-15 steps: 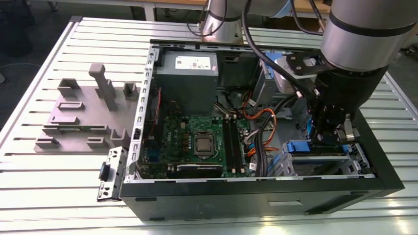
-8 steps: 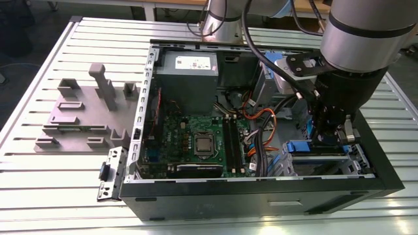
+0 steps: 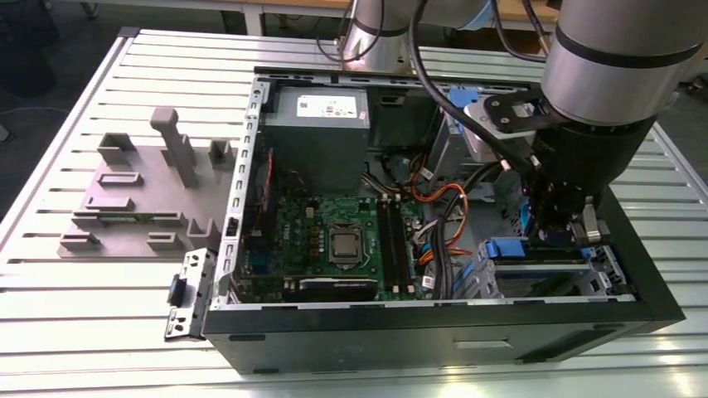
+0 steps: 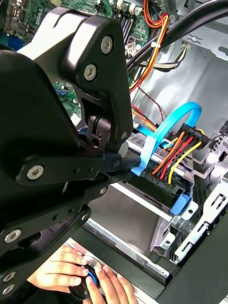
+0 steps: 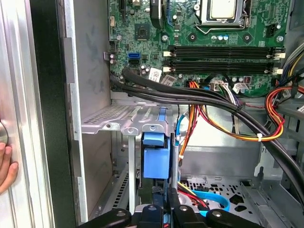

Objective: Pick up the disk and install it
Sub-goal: 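Insert the second disk wire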

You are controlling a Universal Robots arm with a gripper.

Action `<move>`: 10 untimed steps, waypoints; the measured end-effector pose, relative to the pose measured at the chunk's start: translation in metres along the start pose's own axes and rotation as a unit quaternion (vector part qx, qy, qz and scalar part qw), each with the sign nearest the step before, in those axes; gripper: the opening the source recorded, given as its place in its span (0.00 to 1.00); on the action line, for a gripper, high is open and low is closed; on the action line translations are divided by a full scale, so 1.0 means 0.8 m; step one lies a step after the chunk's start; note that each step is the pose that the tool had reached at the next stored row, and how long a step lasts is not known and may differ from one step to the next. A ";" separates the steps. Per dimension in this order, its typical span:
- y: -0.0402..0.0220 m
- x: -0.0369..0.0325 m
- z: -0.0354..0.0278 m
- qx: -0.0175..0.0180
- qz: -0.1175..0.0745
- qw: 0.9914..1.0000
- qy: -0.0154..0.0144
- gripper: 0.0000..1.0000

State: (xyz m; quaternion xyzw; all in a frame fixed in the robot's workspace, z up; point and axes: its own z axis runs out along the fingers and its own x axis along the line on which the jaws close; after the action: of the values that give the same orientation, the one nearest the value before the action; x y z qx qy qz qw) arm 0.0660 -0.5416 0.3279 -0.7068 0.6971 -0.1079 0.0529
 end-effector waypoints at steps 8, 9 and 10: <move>0.0006 0.0006 0.0022 0.002 0.000 1.000 0.000 0.16; 0.0007 0.0007 0.0027 0.002 0.000 1.000 0.000 0.16; 0.0009 0.0008 0.0033 0.002 0.000 1.000 0.000 0.16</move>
State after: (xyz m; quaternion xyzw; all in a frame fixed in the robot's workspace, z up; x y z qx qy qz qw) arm 0.0658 -0.5424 0.3252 -0.7066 0.6970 -0.1093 0.0545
